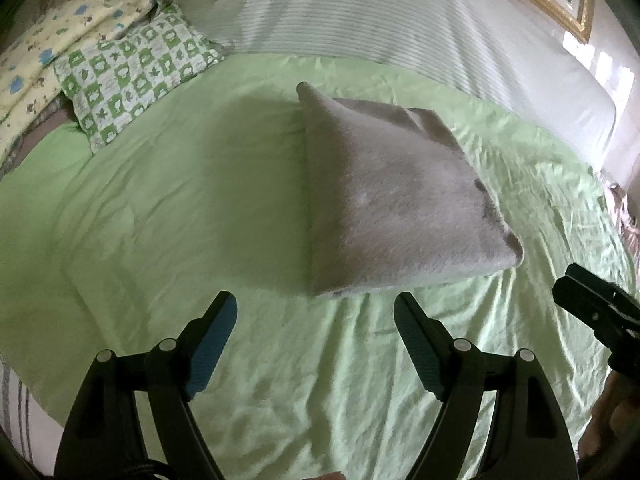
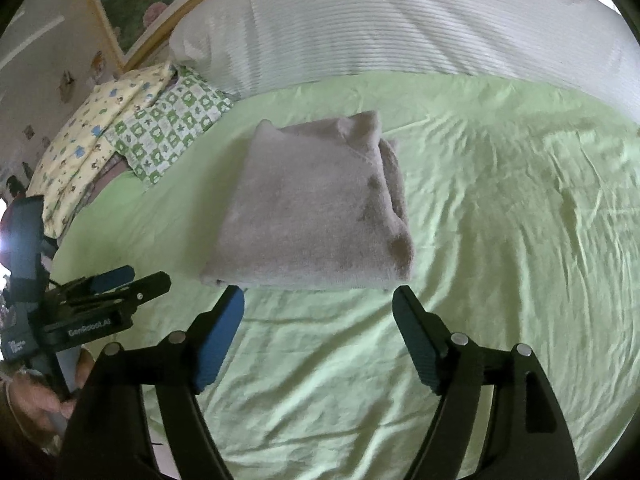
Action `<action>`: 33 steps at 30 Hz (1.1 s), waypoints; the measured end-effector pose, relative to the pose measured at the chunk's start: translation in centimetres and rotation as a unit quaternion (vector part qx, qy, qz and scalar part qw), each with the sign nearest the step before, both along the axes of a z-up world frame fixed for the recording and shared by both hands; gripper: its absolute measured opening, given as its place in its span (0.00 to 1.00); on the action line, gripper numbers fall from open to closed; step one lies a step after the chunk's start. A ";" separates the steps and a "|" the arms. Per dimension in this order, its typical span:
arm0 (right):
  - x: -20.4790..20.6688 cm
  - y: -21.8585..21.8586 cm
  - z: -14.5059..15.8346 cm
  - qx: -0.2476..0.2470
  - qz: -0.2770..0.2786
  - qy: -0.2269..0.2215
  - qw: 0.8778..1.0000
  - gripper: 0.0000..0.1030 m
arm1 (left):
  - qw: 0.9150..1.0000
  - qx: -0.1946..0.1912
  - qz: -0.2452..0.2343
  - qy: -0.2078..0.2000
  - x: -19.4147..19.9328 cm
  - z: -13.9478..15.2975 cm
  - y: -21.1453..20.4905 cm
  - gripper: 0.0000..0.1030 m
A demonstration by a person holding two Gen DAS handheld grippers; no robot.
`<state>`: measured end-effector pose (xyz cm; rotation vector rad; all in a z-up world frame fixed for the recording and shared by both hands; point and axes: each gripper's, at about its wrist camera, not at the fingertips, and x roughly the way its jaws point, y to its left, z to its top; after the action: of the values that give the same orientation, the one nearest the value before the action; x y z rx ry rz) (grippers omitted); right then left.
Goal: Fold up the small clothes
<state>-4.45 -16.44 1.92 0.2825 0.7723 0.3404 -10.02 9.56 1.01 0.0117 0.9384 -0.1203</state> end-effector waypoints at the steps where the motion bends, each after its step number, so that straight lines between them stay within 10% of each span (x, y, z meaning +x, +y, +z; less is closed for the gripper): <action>1: 0.1 0.1 -0.1 -0.002 0.002 -0.001 1.000 0.76 | 1.000 0.005 0.002 -0.001 0.1 -0.1 -0.2 0.79; 33: 0.2 1.9 -1.9 -0.043 0.007 -0.031 0.999 0.87 | 0.998 0.052 0.023 -0.030 -0.8 -1.6 -1.3 0.81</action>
<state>-4.22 -14.56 0.04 0.1857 0.7255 0.3272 -10.84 8.29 -0.60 0.0901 0.8845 -0.0278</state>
